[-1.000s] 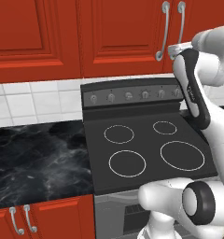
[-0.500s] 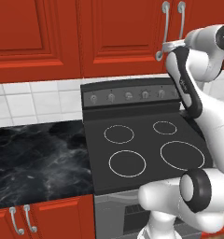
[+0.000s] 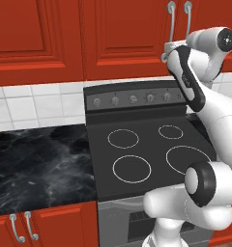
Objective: Open the cabinet. Pick the bowls from the counter and place them in the cabinet. Then close the cabinet.
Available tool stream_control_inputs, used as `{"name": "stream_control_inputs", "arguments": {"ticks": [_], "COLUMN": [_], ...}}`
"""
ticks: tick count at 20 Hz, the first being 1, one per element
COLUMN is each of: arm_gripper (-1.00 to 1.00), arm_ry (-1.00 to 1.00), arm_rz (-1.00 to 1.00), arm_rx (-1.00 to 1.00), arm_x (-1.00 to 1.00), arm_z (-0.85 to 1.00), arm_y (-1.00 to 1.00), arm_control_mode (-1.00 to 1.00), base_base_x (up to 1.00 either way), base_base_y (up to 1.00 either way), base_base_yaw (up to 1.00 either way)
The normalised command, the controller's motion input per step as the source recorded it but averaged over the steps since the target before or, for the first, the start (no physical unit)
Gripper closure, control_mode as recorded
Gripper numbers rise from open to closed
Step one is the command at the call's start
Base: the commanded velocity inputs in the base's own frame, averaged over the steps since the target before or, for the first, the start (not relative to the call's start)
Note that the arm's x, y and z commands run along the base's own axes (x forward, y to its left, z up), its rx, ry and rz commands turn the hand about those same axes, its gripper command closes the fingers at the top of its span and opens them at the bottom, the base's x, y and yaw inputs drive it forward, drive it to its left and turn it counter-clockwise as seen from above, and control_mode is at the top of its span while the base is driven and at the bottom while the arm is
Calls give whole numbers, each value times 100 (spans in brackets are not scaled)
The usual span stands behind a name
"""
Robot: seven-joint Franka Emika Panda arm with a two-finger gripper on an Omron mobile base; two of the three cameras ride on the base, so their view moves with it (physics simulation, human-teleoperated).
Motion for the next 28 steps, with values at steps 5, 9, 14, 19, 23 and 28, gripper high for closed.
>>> {"name": "stream_control_inputs", "arguments": {"ticks": [5, 9, 14, 19, 23, 28], "arm_gripper": [-100, 100, 100, 100, 100, 100], "arm_ry": [-5, -6, 0, 3, 15, 7], "arm_rz": [1, 0, 1, -3, -18, -25], "arm_rx": [1, 1, 1, 10, 23, 19], "arm_x": [54, 81, 100, 86, 72, 44], "arm_z": [-20, -51, -49, -32, -35, -66], "arm_y": [-1, 0, -10, -75, -100, -100], "arm_control_mode": [-100, -100, -100, -100, -100, -100], "base_base_x": [0, 0, 0, 0, 0, 0], "base_base_y": [0, 0, 0, 0, 0, 0], "base_base_yaw": [0, 0, 0, 0, 0, 0]}}
